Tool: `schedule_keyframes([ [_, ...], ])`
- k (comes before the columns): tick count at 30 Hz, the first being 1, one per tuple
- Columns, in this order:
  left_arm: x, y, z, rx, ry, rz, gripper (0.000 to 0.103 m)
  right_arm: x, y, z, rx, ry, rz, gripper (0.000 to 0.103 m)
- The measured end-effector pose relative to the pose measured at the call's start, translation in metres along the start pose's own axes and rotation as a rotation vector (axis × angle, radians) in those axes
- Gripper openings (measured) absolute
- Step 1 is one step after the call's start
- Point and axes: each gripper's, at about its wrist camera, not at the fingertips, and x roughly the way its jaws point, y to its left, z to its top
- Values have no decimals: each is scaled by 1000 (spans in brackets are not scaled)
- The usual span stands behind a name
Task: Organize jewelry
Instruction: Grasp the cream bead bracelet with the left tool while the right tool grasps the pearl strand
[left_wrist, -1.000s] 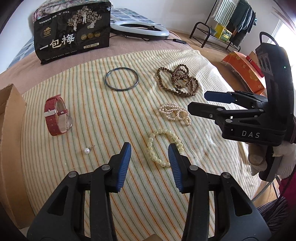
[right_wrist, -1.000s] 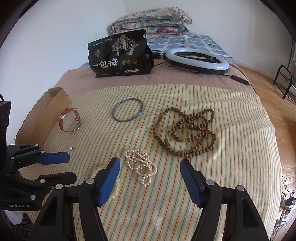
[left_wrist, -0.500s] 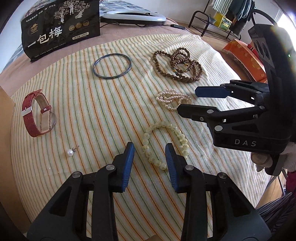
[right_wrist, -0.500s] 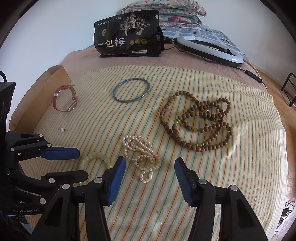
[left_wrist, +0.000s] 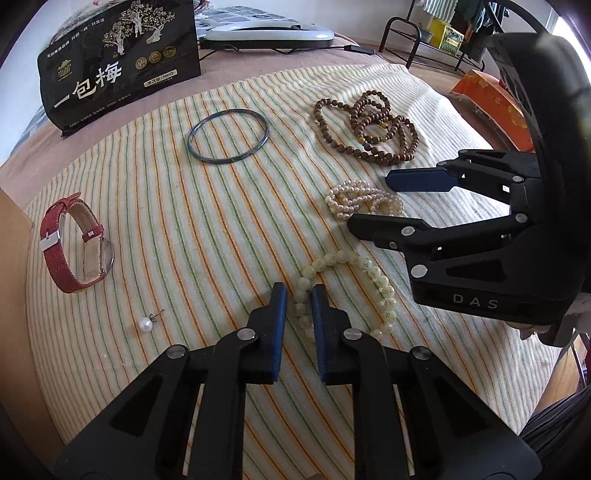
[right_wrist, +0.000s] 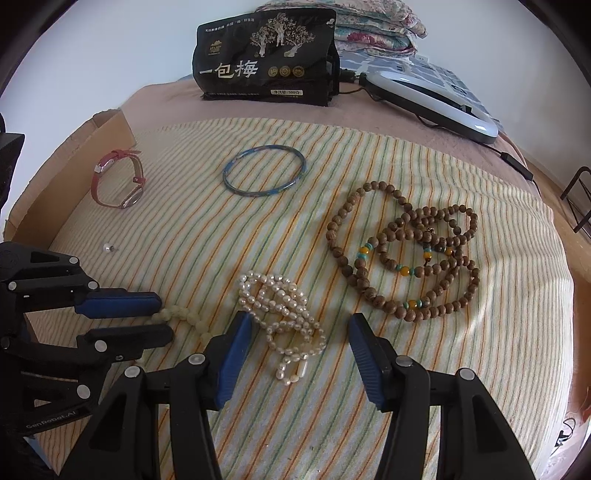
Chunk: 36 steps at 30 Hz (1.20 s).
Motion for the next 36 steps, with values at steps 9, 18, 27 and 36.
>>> schedule_keyframes([
  [9, -1, 2, 0, -9, -5, -6, 8, -6, 7, 0, -43, -4, 56, 39],
  [18, -2, 4, -1, -10, -7, -2, 8, 0, 13, 2, -70, 2, 15, 36],
  [27, -9, 10, -3, -35, -22, 11, 5, -5, 11, 1, -57, -7, -2, 5],
  [36, -32, 16, -2, -52, -80, 11, 5, -30, 9, 6, -24, -59, -13, 5],
])
